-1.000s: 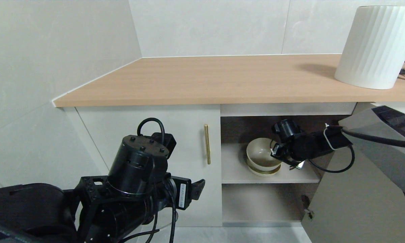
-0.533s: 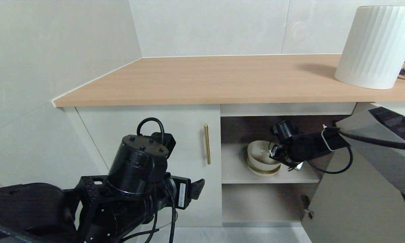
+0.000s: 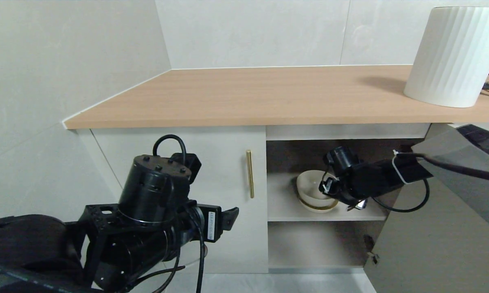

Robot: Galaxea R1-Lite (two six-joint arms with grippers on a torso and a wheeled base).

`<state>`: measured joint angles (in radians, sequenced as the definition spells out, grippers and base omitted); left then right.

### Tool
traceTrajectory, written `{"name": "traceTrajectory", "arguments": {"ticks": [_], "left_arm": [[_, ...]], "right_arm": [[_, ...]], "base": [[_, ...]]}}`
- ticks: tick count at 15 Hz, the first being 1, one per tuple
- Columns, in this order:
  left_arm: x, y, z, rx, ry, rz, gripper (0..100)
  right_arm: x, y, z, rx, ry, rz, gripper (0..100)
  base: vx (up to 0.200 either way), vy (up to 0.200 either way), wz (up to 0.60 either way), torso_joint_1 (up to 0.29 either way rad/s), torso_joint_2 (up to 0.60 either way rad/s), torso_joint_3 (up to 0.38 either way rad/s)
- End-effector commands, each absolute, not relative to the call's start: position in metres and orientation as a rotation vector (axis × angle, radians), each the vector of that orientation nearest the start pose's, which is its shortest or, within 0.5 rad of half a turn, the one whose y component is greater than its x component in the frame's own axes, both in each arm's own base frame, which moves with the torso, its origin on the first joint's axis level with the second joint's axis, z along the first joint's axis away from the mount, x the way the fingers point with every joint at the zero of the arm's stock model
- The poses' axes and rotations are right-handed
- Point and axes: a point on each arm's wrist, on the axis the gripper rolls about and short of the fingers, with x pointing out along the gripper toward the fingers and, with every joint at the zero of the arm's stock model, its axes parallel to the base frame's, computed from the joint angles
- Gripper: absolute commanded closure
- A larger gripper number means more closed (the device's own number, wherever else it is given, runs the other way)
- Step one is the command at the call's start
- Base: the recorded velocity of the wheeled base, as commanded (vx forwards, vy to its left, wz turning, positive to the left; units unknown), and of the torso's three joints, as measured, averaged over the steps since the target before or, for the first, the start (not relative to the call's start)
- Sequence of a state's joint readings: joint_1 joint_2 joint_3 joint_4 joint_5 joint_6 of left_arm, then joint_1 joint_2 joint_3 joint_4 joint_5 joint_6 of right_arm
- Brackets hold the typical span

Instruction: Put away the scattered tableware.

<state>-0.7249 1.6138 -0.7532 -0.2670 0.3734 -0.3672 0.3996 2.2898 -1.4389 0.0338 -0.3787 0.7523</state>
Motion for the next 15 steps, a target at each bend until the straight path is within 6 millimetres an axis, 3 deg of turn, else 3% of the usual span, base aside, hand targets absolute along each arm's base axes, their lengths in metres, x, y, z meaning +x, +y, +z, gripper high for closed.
{"name": "traceTrajectory", "arguments": {"ticks": [1, 2, 3, 5, 8, 11, 13, 15], "left_arm": [[0.203, -0.161, 0.171, -0.075, 0.524, -0.225, 0], [0.192, -0.143, 0.18, -0.099, 0.494, -0.21, 0], [0.186, -0.135, 0.179, -0.1, 0.492, -0.202, 0], [0.178, -0.121, 0.175, -0.102, 0.499, -0.173, 0], [0.184, -0.099, 0.168, -0.075, 0.511, -0.087, 0], [0.185, -0.096, 0.168, -0.056, 0.507, -0.081, 0], [0.186, -0.097, 0.166, -0.055, 0.51, -0.081, 0], [0.187, -0.097, 0.167, -0.052, 0.509, -0.083, 0]], "right_arm": [[0.375, 0.166, 0.097, 0.378, 0.748, -0.231, 0], [0.335, 0.169, 0.125, 0.363, 0.738, -0.172, 0], [0.316, 0.167, 0.136, 0.357, 0.733, -0.145, 0], [0.283, 0.163, 0.144, 0.341, 0.754, -0.096, 0], [0.232, 0.134, 0.151, 0.328, 0.793, -0.044, 0], [0.208, 0.133, 0.152, 0.287, 0.819, 0.041, 0], [0.206, 0.135, 0.151, 0.253, 0.82, 0.063, 0], [0.207, 0.136, 0.15, 0.248, 0.824, 0.063, 0]], "base": [[0.0, 0.0, 0.0, 0.0, 0.0, 0.0], [0.0, 0.0, 0.0, 0.0, 0.0, 0.0], [0.0, 0.0, 0.0, 0.0, 0.0, 0.0], [0.0, 0.0, 0.0, 0.0, 0.0, 0.0], [0.0, 0.0, 0.0, 0.0, 0.0, 0.0], [0.0, 0.0, 0.0, 0.0, 0.0, 0.0], [0.0, 0.0, 0.0, 0.0, 0.0, 0.0], [-0.2, 0.0, 0.0, 0.007, 0.0, 0.002]]}}
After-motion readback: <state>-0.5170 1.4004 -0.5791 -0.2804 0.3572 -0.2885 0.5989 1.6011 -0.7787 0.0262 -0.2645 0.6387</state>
